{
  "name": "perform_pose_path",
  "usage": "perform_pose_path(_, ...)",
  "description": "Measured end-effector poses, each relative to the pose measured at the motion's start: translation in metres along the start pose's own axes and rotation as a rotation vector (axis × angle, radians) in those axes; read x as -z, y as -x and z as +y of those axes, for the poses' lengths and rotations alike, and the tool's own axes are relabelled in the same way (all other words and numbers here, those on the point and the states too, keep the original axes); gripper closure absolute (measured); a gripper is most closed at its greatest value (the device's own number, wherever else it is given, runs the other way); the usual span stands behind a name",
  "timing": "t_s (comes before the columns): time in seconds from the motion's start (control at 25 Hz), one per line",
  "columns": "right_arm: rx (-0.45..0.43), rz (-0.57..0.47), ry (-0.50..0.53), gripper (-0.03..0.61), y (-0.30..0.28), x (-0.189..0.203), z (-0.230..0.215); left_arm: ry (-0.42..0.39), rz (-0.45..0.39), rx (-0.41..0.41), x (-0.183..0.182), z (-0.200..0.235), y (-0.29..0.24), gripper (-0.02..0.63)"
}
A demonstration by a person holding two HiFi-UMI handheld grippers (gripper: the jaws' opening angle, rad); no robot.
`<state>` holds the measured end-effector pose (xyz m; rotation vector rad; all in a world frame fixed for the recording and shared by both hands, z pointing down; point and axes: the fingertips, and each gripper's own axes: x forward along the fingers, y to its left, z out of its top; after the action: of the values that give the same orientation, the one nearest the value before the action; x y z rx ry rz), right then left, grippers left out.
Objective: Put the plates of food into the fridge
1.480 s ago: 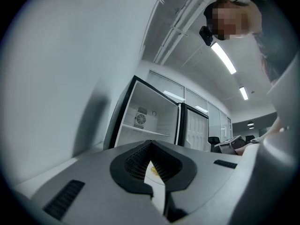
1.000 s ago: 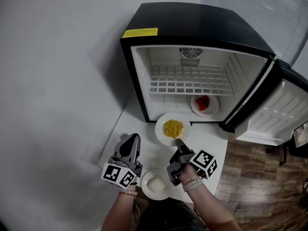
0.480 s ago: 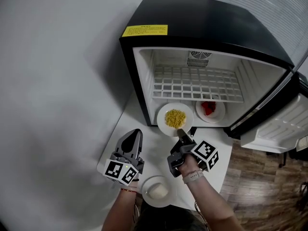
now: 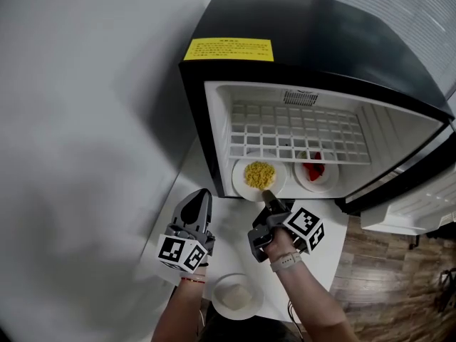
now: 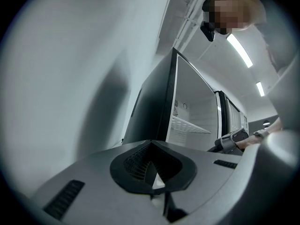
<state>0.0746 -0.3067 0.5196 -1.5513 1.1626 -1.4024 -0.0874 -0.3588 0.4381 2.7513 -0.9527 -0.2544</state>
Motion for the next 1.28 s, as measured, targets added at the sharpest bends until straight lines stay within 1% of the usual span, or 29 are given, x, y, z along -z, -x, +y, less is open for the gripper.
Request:
perform_pose_path(0.16, 0.007, -0.009, -0.007, 0.565, -0.010, -0.002, -0.002, 0.026, 0.001, -0.011, 0.005, 0.009, -0.002, 0.607)
perform_pose_path(0.36, 0.009, -0.020, 0.008, 0.565, -0.019, -0.008, 0.001, 0.025, 0.000, -0.015, 0.010, 0.017, -0.009, 0.607)
perform_pose_path(0.56, 0.025, -0.017, 0.094, 0.565, -0.025, -0.012, 0.003, 0.023, 0.008, -0.020, 0.017, 0.019, -0.014, 0.607)
perform_pose_path(0.8, 0.066, -0.015, 0.264, 0.563, -0.031, -0.018, 0.008, 0.037, 0.004, -0.022, 0.017, 0.020, -0.015, 0.607)
perform_pose_path(0.96, 0.094, -0.018, 0.351, 0.552, -0.034, -0.023, 0.010, 0.046, 0.001, -0.019, 0.015, 0.020, -0.015, 0.607)
perform_pose_path(1.16, 0.108, -0.023, 0.334, 0.549, -0.038, -0.031, 0.012, 0.051, -0.002, -0.018, 0.012, 0.019, -0.014, 0.607)
perform_pose_path(1.28, 0.130, -0.013, 0.375, 0.544, -0.039, -0.033, 0.012, 0.057, -0.002, -0.020, 0.010, 0.019, -0.014, 0.607)
